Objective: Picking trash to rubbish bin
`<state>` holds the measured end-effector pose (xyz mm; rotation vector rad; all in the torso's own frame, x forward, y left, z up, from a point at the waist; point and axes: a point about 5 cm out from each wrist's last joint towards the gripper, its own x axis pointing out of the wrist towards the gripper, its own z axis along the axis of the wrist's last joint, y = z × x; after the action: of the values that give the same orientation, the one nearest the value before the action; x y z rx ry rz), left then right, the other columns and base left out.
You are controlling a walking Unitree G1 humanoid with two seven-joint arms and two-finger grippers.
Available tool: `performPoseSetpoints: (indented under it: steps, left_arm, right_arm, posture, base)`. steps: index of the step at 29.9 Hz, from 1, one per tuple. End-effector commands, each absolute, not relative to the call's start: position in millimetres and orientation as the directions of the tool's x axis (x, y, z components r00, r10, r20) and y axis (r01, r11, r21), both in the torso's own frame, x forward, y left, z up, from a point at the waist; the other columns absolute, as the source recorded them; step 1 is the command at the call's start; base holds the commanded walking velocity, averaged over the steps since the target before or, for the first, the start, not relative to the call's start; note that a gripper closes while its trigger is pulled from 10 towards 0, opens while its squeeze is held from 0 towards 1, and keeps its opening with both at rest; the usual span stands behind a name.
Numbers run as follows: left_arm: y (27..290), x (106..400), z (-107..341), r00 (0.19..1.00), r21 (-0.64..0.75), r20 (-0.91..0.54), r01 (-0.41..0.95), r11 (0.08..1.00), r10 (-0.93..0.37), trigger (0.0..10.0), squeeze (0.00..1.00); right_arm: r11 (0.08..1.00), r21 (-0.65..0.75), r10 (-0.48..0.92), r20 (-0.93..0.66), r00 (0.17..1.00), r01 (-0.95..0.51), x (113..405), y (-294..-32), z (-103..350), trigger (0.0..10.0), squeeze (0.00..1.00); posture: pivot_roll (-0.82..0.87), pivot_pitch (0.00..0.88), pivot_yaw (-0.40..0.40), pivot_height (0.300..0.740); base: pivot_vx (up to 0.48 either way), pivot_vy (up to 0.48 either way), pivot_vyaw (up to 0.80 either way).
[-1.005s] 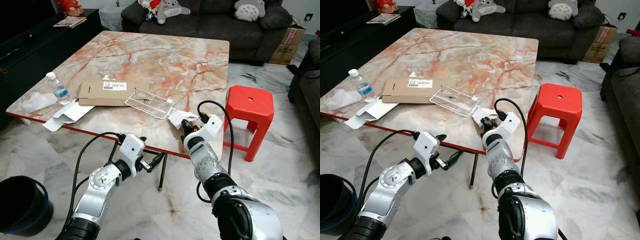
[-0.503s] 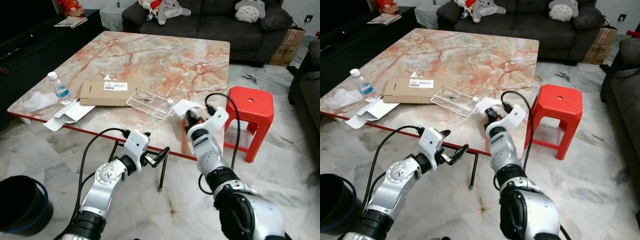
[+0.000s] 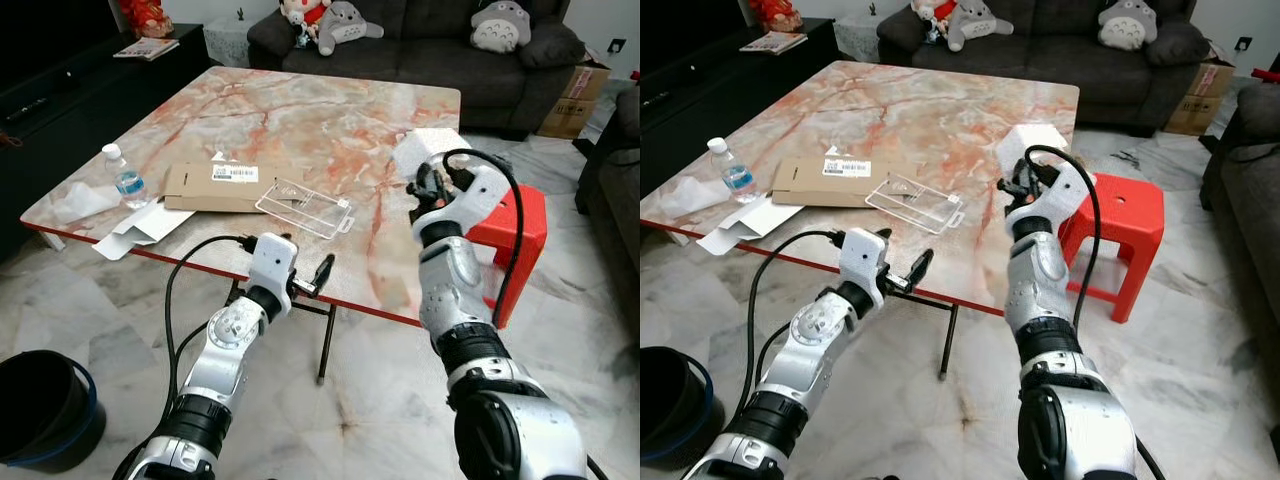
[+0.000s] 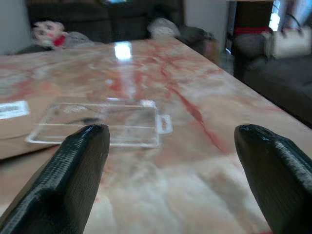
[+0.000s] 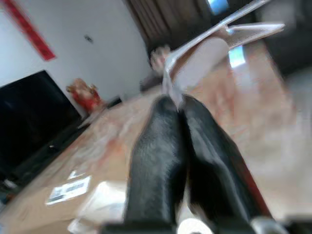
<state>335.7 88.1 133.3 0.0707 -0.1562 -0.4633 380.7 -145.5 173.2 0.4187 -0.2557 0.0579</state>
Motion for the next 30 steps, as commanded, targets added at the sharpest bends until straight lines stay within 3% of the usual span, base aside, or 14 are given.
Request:
performPoseSetpoints:
  steps: [1, 3, 7, 11, 30]
  left_arm:
    - [88, 341, 140, 0.891, 0.108, 0.163, 0.411, 0.905, -0.424, 10.0, 0.00]
    - [88, 343, 143, 0.897, 0.101, 0.185, 0.390, 0.915, -0.403, 10.0, 0.00]
    - [92, 345, 143, 0.908, 0.105, 0.200, 0.353, 0.930, -0.367, 10.0, 0.00]
    - [93, 345, 143, 0.906, 0.133, 0.204, 0.350, 0.927, -0.371, 10.0, 0.00]
    - [88, 343, 137, 0.905, 0.167, 0.231, 0.323, 0.931, -0.356, 10.0, 0.00]
  right_arm:
    - [0.948, 0.296, 0.016, 0.315, 0.949, -0.115, 375, -147, 180, 10.0, 0.00]
    - [0.966, 0.245, 0.001, 0.328, 0.945, -0.086, 366, -153, 174, 10.0, 0.00]
    - [0.999, 0.008, 0.038, 0.320, 0.947, -0.043, 351, -153, 156, 10.0, 0.00]
    - [0.994, 0.105, -0.019, 0.307, 0.951, -0.014, 342, -154, 144, 10.0, 0.00]
    - [0.990, 0.133, -0.081, 0.261, 0.962, 0.047, 332, -143, 131, 10.0, 0.00]
  posture:
    - [0.13, 0.000, 0.002, 0.740]
    - [0.13, 0.000, 0.001, 0.740]
    - [0.12, 0.000, 0.002, 0.740]
    - [0.12, 0.000, 0.004, 0.740]
    - [0.11, 0.000, 0.009, 0.740]
  base:
    - [0.000, 0.000, 0.00]
    - [0.000, 0.000, 0.00]
    - [0.000, 0.000, 0.00]
    - [0.000, 0.000, 0.00]
    - [0.000, 0.000, 0.00]
